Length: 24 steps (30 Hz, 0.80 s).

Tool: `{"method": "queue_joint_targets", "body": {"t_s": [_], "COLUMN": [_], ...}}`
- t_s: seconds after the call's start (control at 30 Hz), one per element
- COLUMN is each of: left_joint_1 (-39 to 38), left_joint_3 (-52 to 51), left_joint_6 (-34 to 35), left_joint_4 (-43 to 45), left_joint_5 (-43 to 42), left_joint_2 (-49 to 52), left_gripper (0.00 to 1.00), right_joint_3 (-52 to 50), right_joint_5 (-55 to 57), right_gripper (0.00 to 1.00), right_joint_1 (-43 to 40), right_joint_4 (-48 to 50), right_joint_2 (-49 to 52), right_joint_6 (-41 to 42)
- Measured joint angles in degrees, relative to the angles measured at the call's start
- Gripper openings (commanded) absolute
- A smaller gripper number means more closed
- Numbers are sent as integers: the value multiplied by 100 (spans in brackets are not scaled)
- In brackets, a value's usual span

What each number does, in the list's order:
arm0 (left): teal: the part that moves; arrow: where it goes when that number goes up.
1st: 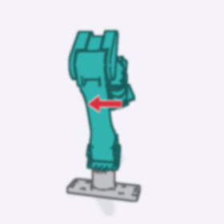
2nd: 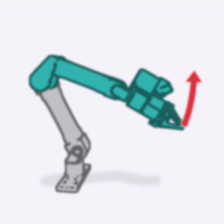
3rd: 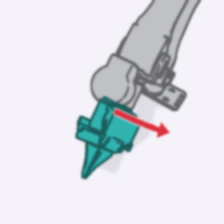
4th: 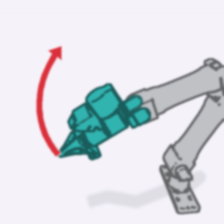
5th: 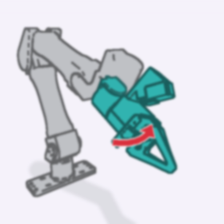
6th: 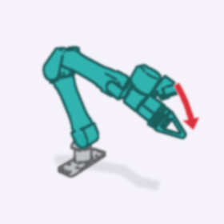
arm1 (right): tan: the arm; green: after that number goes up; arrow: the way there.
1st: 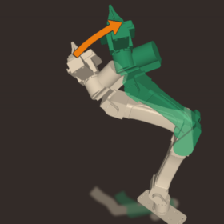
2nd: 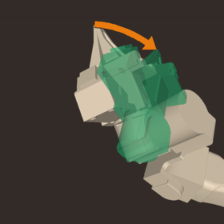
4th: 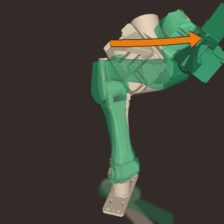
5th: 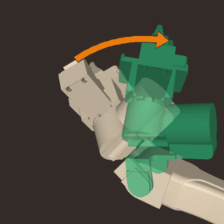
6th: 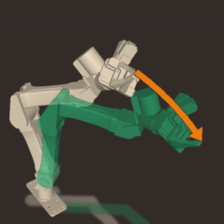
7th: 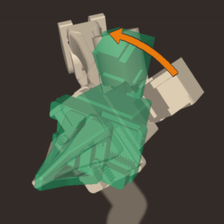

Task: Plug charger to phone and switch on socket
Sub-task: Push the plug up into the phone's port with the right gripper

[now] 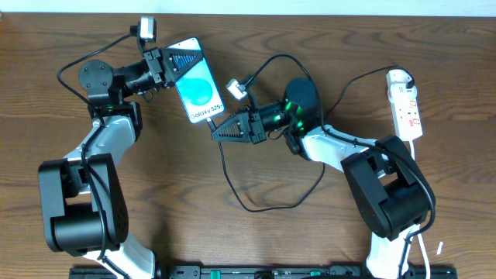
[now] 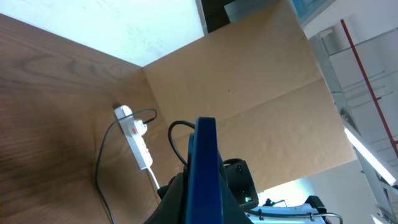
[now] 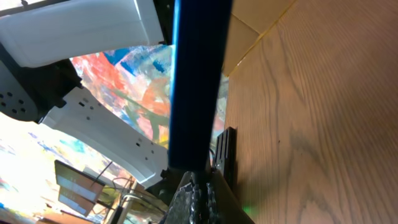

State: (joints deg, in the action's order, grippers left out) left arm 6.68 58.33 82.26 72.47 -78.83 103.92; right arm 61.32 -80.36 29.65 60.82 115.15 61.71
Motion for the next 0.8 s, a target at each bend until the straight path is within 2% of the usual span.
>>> {"method": "queue_joint_targets", "body": {"t_s": [0.2,0.8], "left_joint_1": [0,2], "left_joint_3": [2,0], "left_joint_6": [26,20], "left_joint_4": [0,0], "left_joint_5": [125,345], "left_joint_2": [0,0], "left_gripper": [8,8], "right_joint_3": [-15,-26], "right_joint_5": [55,304], "right_gripper": [1,1], "right_joint_1": [0,0], "right_joint_4": [632,684], "right_joint_2": [0,0], "right_joint_6": [584,1228]}}
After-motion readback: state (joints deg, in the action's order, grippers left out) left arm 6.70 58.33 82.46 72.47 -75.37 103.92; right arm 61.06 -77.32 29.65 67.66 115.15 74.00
